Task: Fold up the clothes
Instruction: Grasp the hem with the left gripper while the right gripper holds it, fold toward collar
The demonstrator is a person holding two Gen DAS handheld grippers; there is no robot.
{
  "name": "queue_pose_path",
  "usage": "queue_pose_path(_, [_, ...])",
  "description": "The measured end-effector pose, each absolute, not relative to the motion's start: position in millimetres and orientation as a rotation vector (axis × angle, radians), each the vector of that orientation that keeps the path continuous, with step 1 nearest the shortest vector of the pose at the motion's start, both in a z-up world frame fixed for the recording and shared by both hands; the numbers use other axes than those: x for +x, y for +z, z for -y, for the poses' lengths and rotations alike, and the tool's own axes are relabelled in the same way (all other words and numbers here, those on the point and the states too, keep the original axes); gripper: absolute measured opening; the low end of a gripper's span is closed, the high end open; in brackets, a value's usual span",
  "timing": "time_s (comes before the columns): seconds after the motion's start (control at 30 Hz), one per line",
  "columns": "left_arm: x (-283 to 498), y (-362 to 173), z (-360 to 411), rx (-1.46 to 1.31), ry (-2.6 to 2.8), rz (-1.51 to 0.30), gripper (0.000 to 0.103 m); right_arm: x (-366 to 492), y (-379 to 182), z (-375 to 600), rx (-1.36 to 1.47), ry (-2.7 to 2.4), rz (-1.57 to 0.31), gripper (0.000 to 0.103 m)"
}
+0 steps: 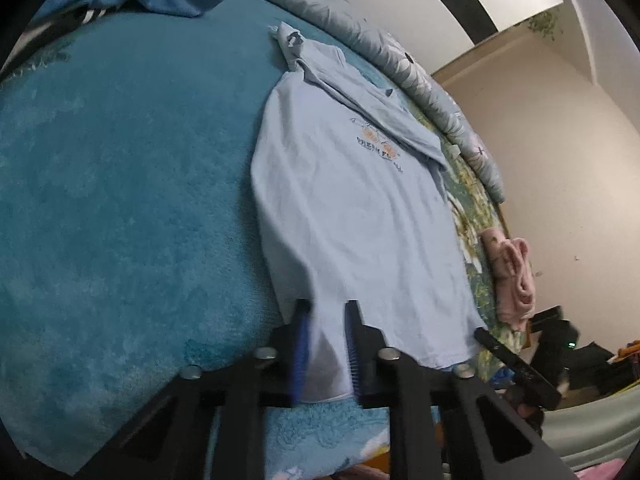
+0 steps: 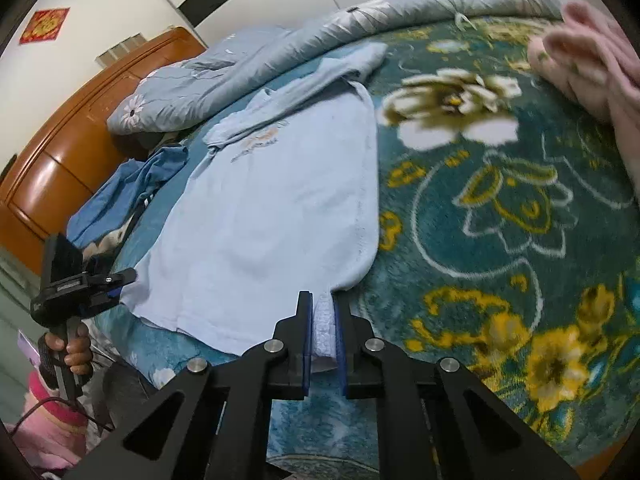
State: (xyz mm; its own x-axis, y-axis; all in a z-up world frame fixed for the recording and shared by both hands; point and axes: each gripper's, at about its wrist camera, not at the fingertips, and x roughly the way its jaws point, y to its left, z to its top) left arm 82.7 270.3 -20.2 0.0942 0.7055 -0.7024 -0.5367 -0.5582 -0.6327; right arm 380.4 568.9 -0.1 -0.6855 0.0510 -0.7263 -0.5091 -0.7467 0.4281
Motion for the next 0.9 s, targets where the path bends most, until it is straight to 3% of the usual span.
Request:
queue_pose_path(0.17, [84.2,-25.2,-271.6,-1.434,1.682,0.152,0.007,380.9,2.8,-565.5,-1.034,2.462,-0.841,0.009])
queue_pose_path(0.9, [94.2,-28.0,-274.0,-1.466,1.765,0.114,0.007,387.3,-11.4,-564.1,-1.029,2.525,-0.806,0.009])
